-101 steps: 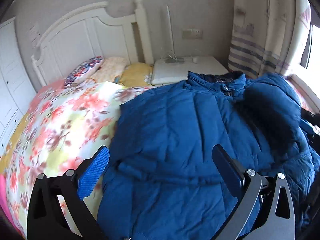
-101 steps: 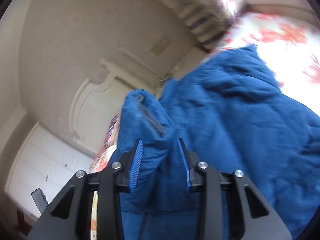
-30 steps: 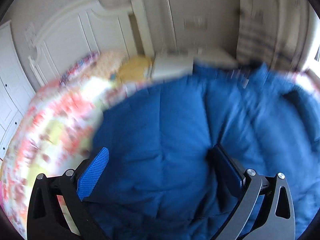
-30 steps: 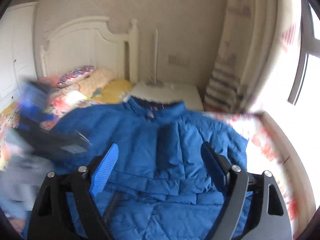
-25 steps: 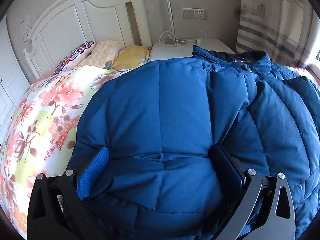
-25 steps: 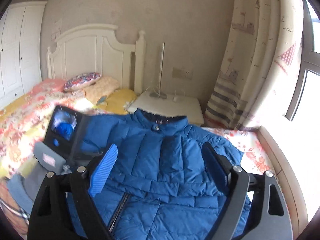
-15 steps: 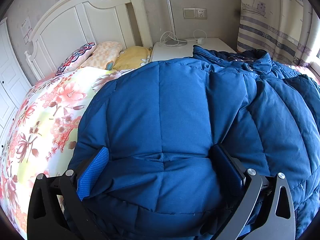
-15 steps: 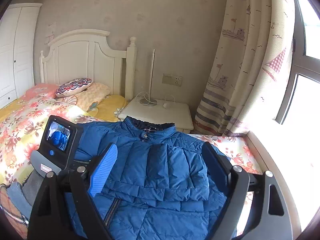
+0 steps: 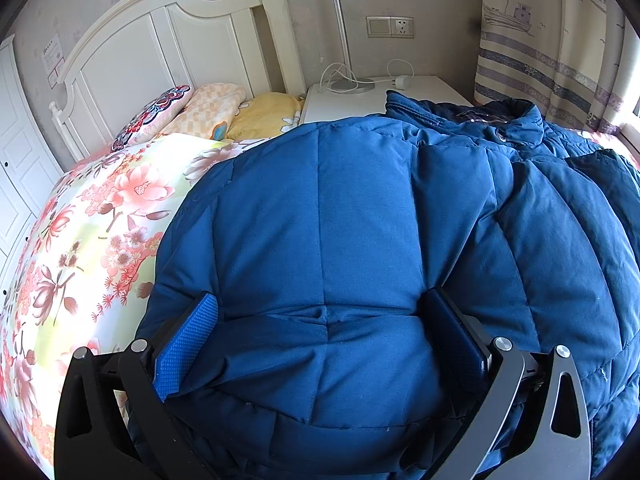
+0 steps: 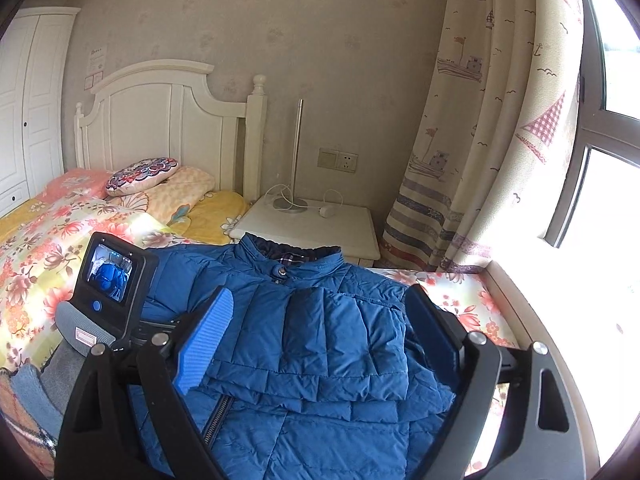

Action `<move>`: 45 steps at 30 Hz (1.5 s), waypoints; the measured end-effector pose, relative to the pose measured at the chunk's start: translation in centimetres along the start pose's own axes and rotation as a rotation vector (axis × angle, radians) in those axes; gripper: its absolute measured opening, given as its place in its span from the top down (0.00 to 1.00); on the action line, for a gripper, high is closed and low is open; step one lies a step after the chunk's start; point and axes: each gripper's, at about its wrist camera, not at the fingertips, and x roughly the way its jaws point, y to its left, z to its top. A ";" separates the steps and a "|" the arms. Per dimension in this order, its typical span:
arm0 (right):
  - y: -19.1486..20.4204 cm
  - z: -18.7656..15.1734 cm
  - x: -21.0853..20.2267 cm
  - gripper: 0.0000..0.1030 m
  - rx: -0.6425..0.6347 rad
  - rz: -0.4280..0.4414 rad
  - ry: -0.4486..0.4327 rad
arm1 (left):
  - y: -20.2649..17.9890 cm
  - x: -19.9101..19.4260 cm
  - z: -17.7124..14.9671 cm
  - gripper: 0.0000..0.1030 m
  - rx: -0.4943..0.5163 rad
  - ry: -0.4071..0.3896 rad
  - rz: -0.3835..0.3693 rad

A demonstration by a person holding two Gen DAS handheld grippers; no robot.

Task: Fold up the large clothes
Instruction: 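Press the folded jacket flat with the left tool while the right tool smooths it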

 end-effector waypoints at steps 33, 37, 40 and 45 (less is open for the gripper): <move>-2.4 -8.3 15.6 0.02 0.040 0.146 0.389 | 0.0 -0.2 -0.1 0.04 -0.009 -0.005 -0.011; -6.2 -7.5 13.6 0.12 0.223 0.241 0.312 | -0.1 -0.2 -0.1 0.04 -0.013 -0.007 -0.014; -8.7 -6.3 12.9 0.21 0.329 0.166 0.249 | 0.1 -0.5 -0.2 0.04 -0.026 -0.021 -0.015; -5.9 -2.4 16.5 0.26 0.195 0.184 0.236 | 0.2 -0.5 -0.2 0.04 -0.031 -0.019 -0.020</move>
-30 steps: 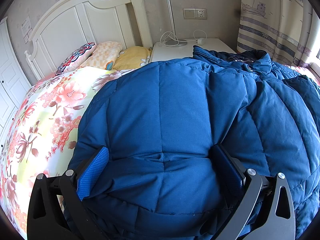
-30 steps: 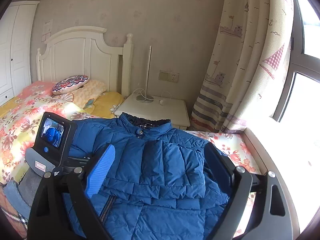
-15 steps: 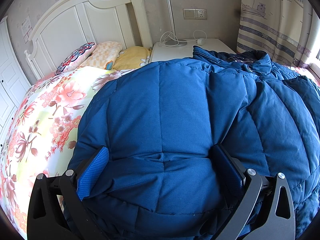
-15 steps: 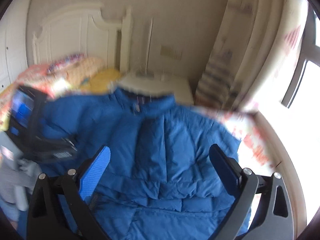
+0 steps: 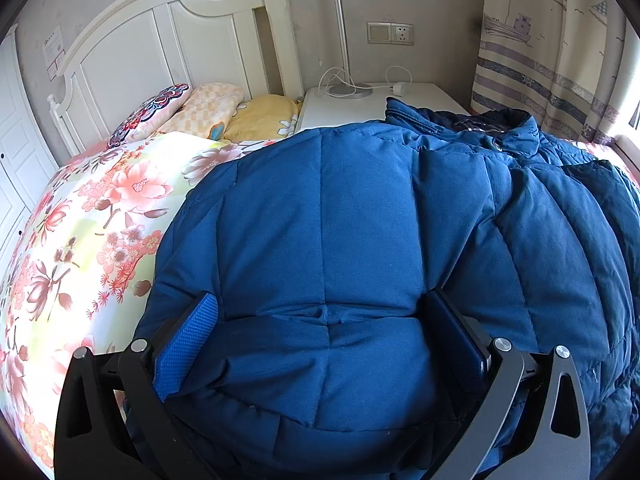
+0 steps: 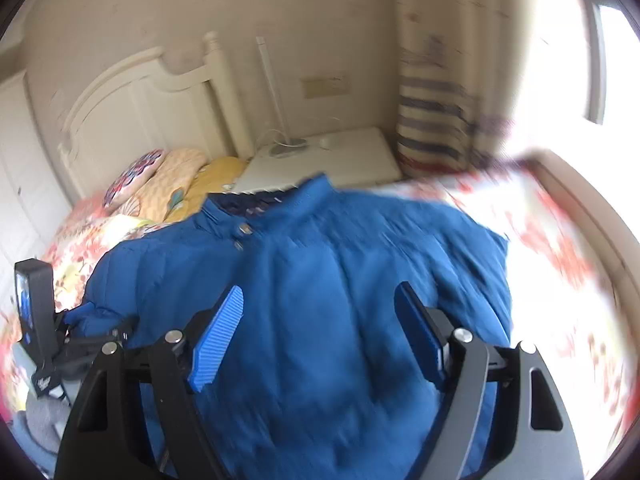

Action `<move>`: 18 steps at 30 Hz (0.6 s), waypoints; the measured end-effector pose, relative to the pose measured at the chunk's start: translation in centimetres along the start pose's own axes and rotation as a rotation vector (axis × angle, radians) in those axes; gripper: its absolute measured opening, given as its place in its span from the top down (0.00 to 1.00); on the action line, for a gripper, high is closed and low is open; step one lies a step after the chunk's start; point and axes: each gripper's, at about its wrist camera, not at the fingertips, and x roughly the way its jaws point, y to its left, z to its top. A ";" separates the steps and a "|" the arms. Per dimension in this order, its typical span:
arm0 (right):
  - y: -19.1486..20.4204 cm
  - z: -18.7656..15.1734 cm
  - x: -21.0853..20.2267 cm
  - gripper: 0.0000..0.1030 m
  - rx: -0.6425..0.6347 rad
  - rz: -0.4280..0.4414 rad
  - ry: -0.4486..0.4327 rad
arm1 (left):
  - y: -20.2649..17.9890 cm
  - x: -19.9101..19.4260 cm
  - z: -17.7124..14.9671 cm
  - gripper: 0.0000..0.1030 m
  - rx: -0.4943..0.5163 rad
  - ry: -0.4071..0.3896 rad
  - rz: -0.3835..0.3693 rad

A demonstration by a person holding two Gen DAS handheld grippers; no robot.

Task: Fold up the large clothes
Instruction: 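Press the folded jacket flat with the left tool while the right tool smooths it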

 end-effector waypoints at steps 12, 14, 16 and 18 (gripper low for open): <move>-5.5 -5.0 -0.9 0.32 0.131 0.084 0.092 | 0.4 0.0 -0.1 0.04 -0.011 0.002 -0.016; -5.1 -5.3 -0.7 0.33 0.108 0.076 0.093 | 0.4 0.0 -0.1 0.04 -0.012 0.000 -0.017; -4.9 -5.0 -1.2 0.70 0.102 0.073 0.075 | 0.5 0.0 -0.1 0.04 -0.015 -0.001 -0.020; -4.6 -5.0 -2.6 0.98 0.119 0.099 0.038 | 0.5 0.0 -0.1 0.04 -0.017 -0.002 -0.022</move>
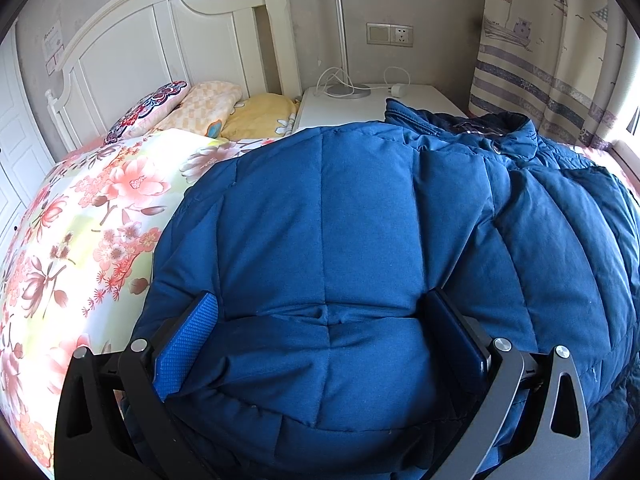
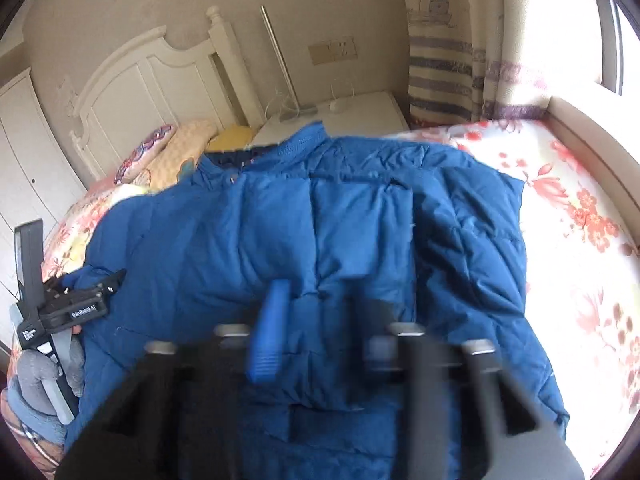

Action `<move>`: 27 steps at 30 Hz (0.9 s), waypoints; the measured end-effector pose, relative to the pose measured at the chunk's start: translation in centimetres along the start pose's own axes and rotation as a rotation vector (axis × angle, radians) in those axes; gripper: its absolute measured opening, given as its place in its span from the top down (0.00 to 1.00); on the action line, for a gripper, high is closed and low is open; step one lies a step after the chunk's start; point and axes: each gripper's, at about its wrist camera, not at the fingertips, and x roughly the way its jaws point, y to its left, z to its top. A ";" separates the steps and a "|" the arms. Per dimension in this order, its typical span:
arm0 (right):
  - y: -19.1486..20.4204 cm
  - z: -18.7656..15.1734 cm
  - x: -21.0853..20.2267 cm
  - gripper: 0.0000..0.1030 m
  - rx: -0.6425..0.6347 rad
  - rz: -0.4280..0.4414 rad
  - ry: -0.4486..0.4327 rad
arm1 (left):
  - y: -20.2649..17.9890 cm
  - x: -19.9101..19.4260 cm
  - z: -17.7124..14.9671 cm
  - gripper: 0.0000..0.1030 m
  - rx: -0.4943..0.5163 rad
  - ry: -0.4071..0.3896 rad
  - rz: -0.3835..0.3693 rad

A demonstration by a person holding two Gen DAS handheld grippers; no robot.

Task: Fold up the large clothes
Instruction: 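Press the folded jacket flat with the left tool while the right tool smooths it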

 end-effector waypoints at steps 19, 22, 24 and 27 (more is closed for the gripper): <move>-0.3 -1.5 -4.0 0.78 0.022 -0.129 -0.018 | 0.1 0.0 0.0 0.04 0.003 0.000 -0.001; -0.7 -2.3 -2.2 0.69 0.020 -0.171 0.109 | 0.1 0.1 -0.1 0.04 0.002 -0.001 -0.004; -0.6 -2.0 -3.2 0.48 0.052 -0.226 0.059 | 0.2 0.1 -0.1 0.04 0.002 -0.001 -0.003; 1.5 -0.8 -5.2 0.35 0.003 -0.311 -0.084 | 0.2 0.1 -0.1 0.04 0.002 -0.001 -0.003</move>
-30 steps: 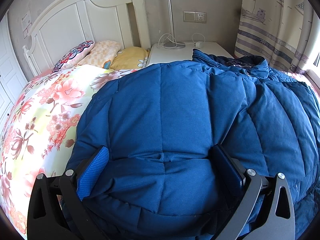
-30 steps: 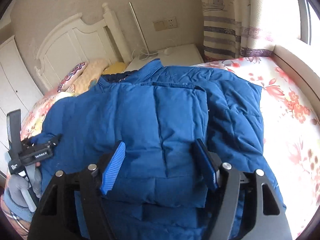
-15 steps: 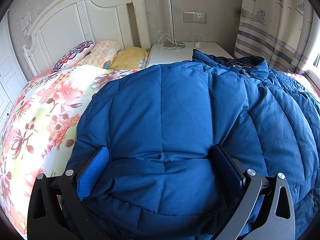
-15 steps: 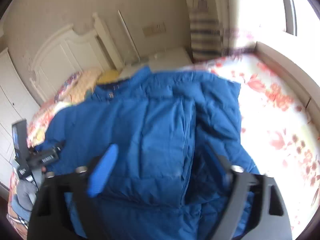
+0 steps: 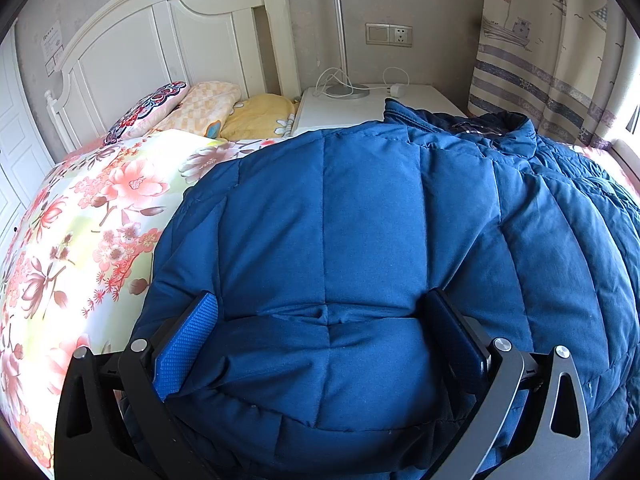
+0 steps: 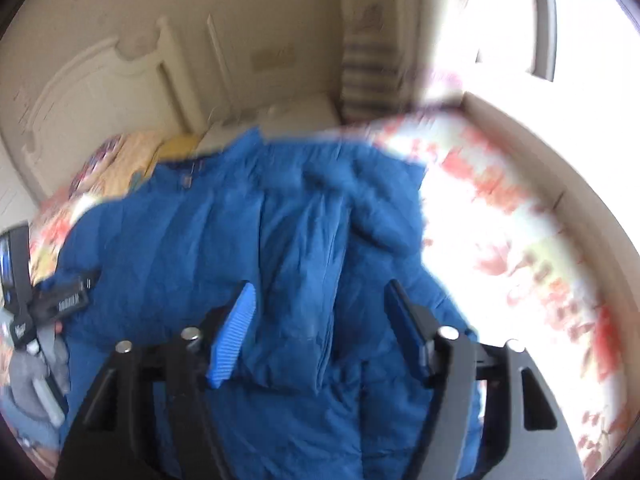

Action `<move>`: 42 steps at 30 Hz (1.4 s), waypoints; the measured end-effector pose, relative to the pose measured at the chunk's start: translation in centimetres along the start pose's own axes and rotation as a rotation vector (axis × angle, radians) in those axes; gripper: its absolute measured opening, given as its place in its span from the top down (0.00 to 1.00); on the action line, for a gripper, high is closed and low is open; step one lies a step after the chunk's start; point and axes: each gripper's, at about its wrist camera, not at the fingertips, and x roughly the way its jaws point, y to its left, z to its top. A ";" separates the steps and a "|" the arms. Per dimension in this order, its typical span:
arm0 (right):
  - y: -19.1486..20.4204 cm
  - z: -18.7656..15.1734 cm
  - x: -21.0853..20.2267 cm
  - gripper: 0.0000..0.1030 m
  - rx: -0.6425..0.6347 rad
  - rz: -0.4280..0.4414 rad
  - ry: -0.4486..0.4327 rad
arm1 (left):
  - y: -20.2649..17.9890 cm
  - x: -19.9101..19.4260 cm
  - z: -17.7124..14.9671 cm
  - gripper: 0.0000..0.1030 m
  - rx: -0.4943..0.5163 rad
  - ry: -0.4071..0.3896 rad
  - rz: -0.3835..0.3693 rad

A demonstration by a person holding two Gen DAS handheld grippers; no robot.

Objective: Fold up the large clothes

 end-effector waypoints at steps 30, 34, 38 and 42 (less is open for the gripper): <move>7.0 -0.4 9.6 0.25 -0.249 0.081 0.133 | -0.8 1.3 5.6 0.04 -0.018 0.041 0.059; 6.6 -0.4 6.8 0.21 -0.217 0.106 0.162 | 0.5 -6.9 1.2 0.04 -0.041 -0.084 0.003; 7.9 -3.8 -0.9 0.09 -0.280 0.189 0.112 | 0.8 -11.8 -5.9 0.04 0.043 -0.048 -0.011; 8.5 -10.3 -3.6 0.07 -0.410 0.197 0.238 | 0.5 -13.1 -12.3 0.04 0.127 0.041 -0.013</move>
